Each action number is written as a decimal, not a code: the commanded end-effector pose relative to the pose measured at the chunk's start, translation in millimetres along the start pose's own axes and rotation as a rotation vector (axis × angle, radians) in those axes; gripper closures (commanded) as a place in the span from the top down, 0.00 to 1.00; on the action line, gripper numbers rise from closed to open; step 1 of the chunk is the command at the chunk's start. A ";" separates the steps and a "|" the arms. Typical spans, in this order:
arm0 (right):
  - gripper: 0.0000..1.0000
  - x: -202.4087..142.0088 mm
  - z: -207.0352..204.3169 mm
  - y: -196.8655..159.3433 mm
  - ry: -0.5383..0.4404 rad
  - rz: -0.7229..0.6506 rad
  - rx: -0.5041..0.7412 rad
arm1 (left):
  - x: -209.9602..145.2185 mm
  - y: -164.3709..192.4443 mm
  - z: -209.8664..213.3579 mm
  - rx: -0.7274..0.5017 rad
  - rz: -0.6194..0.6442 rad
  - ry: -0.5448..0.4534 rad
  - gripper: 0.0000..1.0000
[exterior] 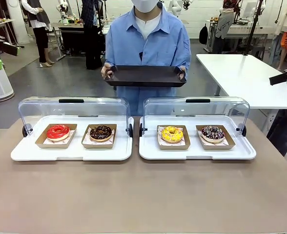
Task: Provide the desired donut to the person.
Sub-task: Pick up and lift the Paper togo box containing the Donut pointed at by the person.
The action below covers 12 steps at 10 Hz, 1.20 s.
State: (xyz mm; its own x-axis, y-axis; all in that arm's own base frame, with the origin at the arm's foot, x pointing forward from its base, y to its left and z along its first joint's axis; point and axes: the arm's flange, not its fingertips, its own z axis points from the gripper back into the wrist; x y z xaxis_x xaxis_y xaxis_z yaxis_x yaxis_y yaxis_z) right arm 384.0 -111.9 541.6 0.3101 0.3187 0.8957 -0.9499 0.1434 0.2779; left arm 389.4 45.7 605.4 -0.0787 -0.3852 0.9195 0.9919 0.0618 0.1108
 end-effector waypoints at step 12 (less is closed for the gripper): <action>1.00 -2.5 8.9 -5.2 0.019 -0.005 -0.037 | -59.2 1.9 47.2 0.038 0.107 -0.109 1.00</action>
State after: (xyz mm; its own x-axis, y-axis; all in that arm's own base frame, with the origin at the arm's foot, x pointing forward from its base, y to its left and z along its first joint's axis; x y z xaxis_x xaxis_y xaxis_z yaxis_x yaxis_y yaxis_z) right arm 387.6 -124.7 540.3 0.3339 0.3329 0.8819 -0.9411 0.1714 0.2916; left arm 391.7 114.8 562.6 0.0223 -0.2768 0.9607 0.9912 0.1313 0.0148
